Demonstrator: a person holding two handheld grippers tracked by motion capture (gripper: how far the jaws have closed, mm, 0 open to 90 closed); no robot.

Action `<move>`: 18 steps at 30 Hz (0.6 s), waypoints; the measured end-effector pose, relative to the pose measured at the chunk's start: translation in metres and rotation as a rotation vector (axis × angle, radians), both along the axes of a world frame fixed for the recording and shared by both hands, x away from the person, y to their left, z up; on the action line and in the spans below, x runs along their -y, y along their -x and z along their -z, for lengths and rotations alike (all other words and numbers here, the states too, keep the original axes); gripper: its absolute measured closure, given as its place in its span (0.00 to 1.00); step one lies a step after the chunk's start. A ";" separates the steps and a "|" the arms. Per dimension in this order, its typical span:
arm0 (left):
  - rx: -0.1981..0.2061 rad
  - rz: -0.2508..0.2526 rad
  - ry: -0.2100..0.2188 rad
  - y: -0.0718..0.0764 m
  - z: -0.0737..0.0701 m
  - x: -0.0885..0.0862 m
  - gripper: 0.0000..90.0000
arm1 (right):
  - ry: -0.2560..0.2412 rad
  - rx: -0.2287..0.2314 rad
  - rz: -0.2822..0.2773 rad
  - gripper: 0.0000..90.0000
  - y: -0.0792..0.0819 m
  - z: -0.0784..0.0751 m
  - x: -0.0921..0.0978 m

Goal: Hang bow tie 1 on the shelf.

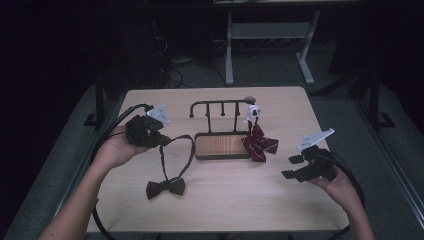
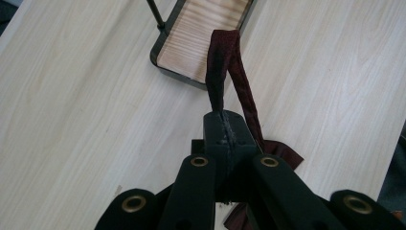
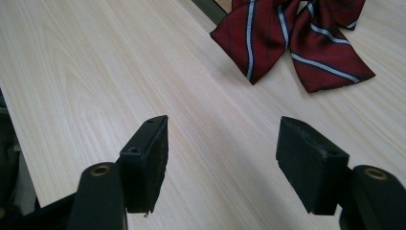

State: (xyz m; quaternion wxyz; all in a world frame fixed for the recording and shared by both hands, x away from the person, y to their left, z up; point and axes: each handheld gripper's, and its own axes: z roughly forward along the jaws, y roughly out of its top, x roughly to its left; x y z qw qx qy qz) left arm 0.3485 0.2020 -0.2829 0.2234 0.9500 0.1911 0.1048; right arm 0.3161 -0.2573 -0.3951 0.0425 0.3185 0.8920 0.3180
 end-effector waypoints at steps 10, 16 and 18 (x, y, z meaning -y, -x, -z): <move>0.021 -0.002 -0.006 -0.005 -0.012 0.007 1.00 | 0.001 -0.001 -0.001 0.39 0.000 0.000 0.000; 0.018 -0.014 -0.009 -0.013 -0.017 0.007 1.00 | 0.001 0.002 -0.002 0.39 0.000 0.000 0.000; 0.018 -0.017 -0.004 -0.015 -0.018 0.007 1.00 | -0.001 0.002 -0.002 0.39 0.000 0.001 0.000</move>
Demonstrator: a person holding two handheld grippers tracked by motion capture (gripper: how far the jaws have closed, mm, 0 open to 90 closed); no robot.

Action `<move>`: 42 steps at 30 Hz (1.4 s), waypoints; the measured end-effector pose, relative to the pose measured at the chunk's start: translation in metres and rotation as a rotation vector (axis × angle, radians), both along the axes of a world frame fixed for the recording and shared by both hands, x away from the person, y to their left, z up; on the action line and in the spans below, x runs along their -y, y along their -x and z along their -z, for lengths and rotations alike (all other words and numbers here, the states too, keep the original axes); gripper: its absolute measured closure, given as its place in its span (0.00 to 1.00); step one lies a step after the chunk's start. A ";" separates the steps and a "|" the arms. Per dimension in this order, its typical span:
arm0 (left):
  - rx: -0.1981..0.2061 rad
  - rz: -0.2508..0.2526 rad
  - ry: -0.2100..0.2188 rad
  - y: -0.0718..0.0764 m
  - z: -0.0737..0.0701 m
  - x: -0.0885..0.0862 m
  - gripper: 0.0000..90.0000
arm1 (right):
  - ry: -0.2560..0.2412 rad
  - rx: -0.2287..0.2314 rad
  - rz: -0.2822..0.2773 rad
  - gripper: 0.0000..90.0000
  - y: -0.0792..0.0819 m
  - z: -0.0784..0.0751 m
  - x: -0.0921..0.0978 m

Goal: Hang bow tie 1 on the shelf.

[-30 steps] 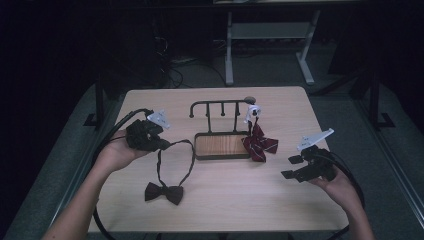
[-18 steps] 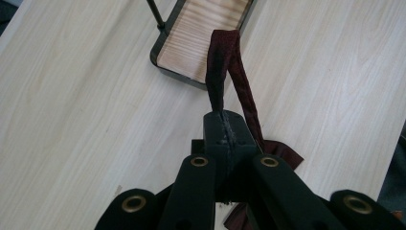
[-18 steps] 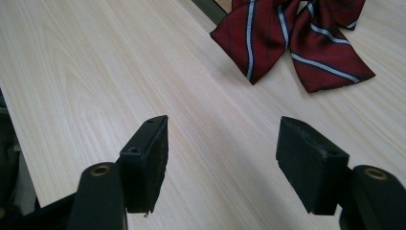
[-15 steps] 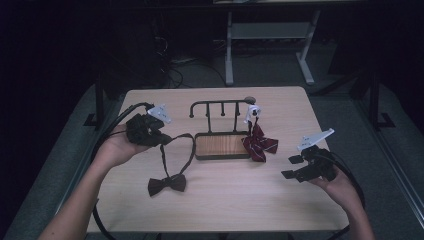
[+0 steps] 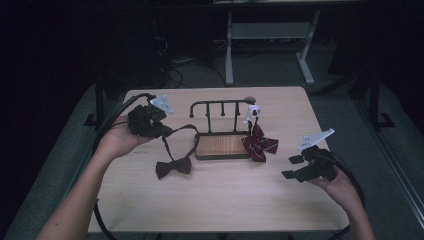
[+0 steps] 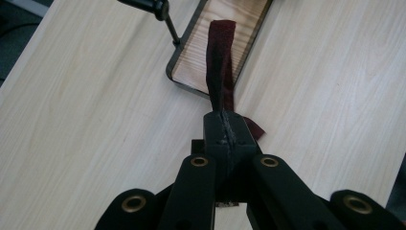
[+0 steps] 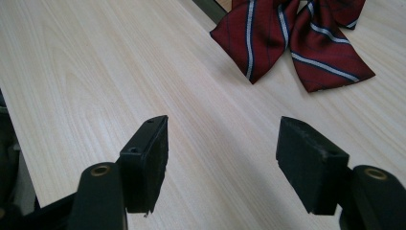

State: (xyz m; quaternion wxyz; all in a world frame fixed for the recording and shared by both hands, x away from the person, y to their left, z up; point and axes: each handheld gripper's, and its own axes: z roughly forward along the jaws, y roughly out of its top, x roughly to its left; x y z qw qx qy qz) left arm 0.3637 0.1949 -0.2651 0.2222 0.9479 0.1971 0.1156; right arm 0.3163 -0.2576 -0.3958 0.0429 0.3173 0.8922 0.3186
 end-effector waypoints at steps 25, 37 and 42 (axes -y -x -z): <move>0.006 -0.034 -0.004 -0.022 -0.012 0.009 1.00 | 0.000 0.001 0.002 0.39 0.001 -0.002 0.001; -0.001 -0.056 -0.004 -0.034 -0.015 0.010 1.00 | -0.002 0.003 0.003 0.39 0.001 -0.002 0.002; -0.012 -0.079 -0.011 -0.041 -0.015 0.009 1.00 | -0.003 0.004 0.004 0.39 0.002 -0.003 0.002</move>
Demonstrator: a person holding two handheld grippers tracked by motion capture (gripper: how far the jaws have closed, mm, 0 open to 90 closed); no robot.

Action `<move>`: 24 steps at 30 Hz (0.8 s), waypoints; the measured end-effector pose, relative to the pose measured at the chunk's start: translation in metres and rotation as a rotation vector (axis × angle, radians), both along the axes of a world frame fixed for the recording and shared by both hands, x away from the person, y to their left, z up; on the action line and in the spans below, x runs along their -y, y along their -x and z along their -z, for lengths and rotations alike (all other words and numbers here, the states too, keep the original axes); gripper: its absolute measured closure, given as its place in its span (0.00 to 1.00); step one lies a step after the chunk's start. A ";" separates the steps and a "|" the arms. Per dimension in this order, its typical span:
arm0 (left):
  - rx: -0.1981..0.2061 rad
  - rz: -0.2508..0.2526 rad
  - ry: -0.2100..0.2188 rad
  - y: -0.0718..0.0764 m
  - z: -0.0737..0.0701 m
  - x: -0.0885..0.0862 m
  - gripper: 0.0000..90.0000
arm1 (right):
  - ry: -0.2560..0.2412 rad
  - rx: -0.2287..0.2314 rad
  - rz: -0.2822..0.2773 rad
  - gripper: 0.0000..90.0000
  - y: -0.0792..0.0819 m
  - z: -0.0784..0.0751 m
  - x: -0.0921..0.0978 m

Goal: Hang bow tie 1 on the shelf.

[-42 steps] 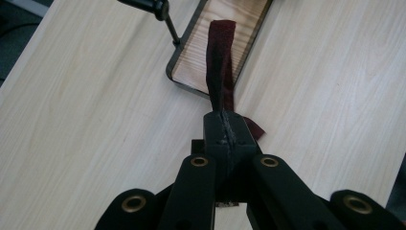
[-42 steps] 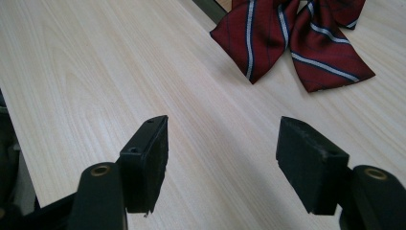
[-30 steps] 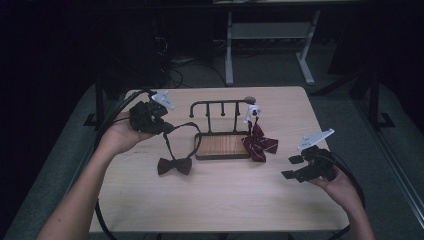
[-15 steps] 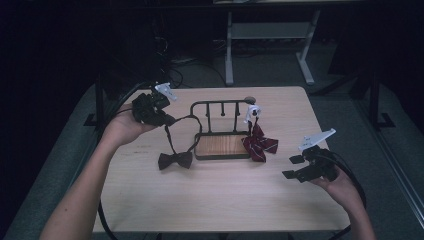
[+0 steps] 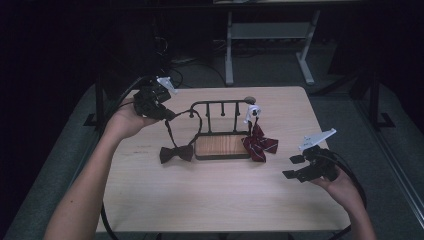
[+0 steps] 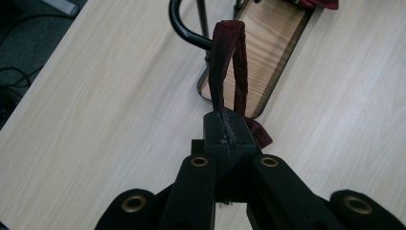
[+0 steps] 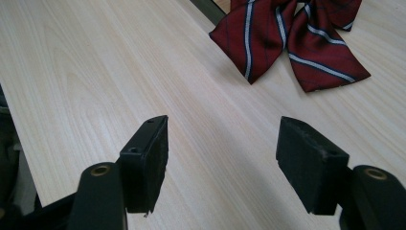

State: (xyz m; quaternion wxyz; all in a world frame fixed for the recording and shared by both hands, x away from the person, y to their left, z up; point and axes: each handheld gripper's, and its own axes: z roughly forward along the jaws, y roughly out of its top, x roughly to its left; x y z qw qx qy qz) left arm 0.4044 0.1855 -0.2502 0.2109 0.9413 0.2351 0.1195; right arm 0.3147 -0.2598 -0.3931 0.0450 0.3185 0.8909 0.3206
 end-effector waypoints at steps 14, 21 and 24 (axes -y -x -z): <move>-0.033 -0.047 -0.037 -0.018 0.012 0.001 1.00 | -0.003 -0.002 0.002 0.39 0.000 -0.001 0.001; -0.035 -0.054 -0.044 -0.020 0.016 0.002 1.00 | -0.003 0.002 0.000 0.39 0.000 -0.001 0.001; -0.033 -0.056 -0.048 -0.020 0.018 0.003 0.97 | -0.003 0.003 -0.001 0.39 0.000 -0.001 0.001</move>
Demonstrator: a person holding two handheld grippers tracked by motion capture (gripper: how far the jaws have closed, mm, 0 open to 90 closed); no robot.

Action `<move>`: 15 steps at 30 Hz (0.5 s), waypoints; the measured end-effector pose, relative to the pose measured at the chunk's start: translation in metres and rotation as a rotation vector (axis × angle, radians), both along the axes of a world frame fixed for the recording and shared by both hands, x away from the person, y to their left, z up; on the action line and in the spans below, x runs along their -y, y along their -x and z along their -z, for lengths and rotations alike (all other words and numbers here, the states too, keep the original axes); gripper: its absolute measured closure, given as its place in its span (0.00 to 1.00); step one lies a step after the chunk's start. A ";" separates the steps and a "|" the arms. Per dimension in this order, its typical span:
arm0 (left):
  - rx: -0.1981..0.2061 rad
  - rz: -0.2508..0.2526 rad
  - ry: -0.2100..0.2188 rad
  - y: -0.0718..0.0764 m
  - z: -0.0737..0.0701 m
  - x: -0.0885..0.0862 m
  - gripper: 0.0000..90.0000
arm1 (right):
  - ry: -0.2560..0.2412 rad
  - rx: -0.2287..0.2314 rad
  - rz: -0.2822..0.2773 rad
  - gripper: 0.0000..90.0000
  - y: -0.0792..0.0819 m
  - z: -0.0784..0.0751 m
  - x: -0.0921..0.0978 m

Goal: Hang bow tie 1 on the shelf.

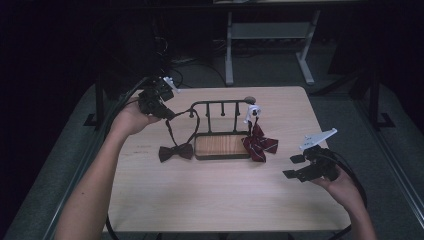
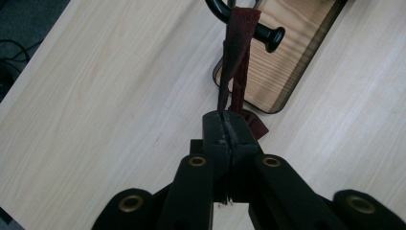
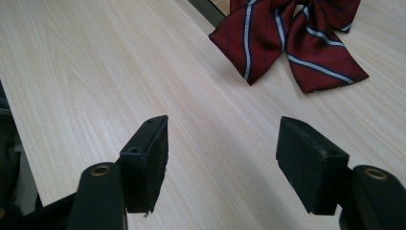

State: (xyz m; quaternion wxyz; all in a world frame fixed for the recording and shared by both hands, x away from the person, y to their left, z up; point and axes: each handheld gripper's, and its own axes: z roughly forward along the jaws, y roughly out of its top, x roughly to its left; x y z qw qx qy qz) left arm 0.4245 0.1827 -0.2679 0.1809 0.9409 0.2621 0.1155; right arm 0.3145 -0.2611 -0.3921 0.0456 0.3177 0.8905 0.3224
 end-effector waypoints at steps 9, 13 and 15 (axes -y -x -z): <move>-0.012 0.016 -0.024 0.001 0.004 0.003 0.89 | -0.004 -0.004 0.003 0.39 -0.002 0.002 0.002; -0.009 0.021 -0.022 0.002 0.004 0.005 0.87 | -0.003 -0.013 0.005 0.39 -0.002 0.005 0.002; -0.009 0.027 -0.022 0.002 0.004 0.005 0.86 | -0.005 -0.010 0.000 0.39 -0.003 0.006 0.003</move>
